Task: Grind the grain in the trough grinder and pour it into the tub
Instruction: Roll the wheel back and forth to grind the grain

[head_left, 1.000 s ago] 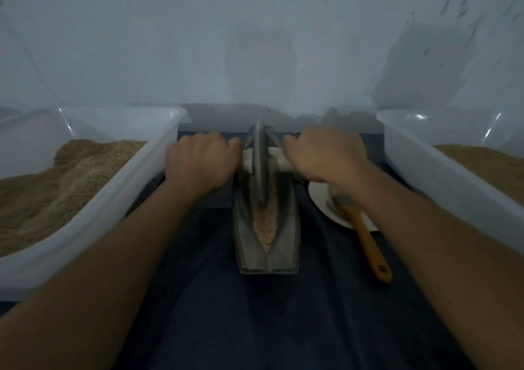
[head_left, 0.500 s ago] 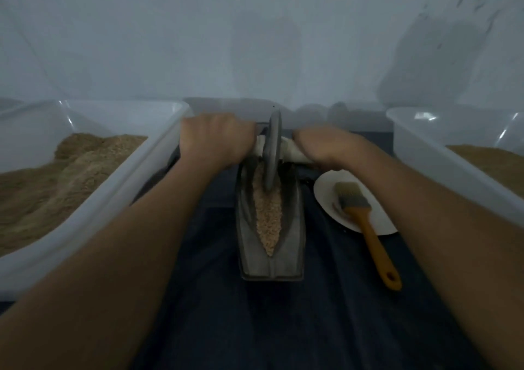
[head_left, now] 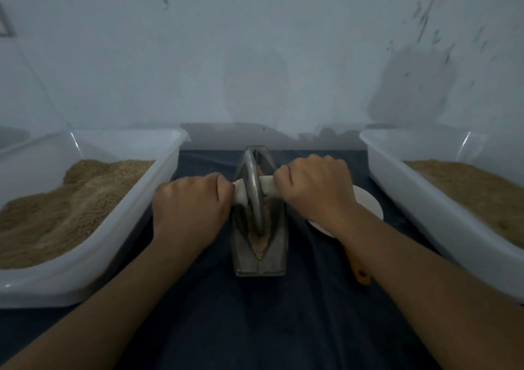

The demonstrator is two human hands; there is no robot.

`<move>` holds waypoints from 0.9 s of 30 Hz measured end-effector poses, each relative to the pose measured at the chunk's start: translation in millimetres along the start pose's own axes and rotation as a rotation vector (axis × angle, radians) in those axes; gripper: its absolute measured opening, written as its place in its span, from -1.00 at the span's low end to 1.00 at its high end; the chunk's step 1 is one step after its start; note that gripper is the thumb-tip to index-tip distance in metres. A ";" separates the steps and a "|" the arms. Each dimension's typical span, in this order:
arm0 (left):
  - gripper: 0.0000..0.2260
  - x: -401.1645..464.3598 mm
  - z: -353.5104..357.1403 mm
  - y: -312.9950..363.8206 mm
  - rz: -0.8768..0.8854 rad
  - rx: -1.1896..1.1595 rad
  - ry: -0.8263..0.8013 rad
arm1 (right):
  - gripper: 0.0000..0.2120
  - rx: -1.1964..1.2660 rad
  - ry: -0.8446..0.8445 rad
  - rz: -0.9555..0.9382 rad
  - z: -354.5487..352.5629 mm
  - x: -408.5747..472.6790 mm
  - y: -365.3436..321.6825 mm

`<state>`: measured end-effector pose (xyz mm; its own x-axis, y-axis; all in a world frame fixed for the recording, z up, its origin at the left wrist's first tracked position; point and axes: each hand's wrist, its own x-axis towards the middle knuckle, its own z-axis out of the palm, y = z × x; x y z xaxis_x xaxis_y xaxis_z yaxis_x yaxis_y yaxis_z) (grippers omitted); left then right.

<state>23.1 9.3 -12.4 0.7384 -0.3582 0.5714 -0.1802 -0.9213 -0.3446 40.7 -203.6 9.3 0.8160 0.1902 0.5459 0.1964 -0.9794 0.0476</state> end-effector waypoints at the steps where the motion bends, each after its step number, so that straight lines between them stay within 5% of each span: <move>1: -0.67 3.5 4.0 -1.2 0.005 0.041 -0.022 | -0.49 -0.003 -0.044 -0.020 1.2 6.5 2.7; 6: -0.88 59.1 26.9 -5.7 0.055 0.058 -0.053 | -0.77 0.049 -0.322 0.030 21.9 44.5 25.8; 11: -0.54 123.8 44.4 -11.2 -0.236 -0.201 -0.327 | -0.85 0.380 -0.598 0.226 25.4 75.2 28.5; 16: -0.78 139.7 45.1 -23.9 -0.014 -0.174 -0.520 | -0.51 0.387 -0.822 0.322 26.2 99.6 36.1; 18: -0.95 132.0 53.5 -26.6 0.019 -0.159 -0.486 | -0.52 0.379 -0.766 0.286 26.2 104.8 30.8; 23: -0.91 92.3 63.7 -25.6 -0.075 -0.207 -0.344 | -0.71 0.342 -0.590 0.175 16.8 98.2 7.6; 27: -0.94 61.3 45.4 -15.4 -0.017 -0.100 -0.119 | -0.51 0.053 -0.350 0.100 11.0 66.8 6.5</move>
<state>100.6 8.4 -5.9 0.8125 -0.3275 0.4824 -0.2265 -0.9396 -0.2565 102.5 -196.5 36.9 0.9674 0.1141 0.2263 0.1263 -0.9912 -0.0402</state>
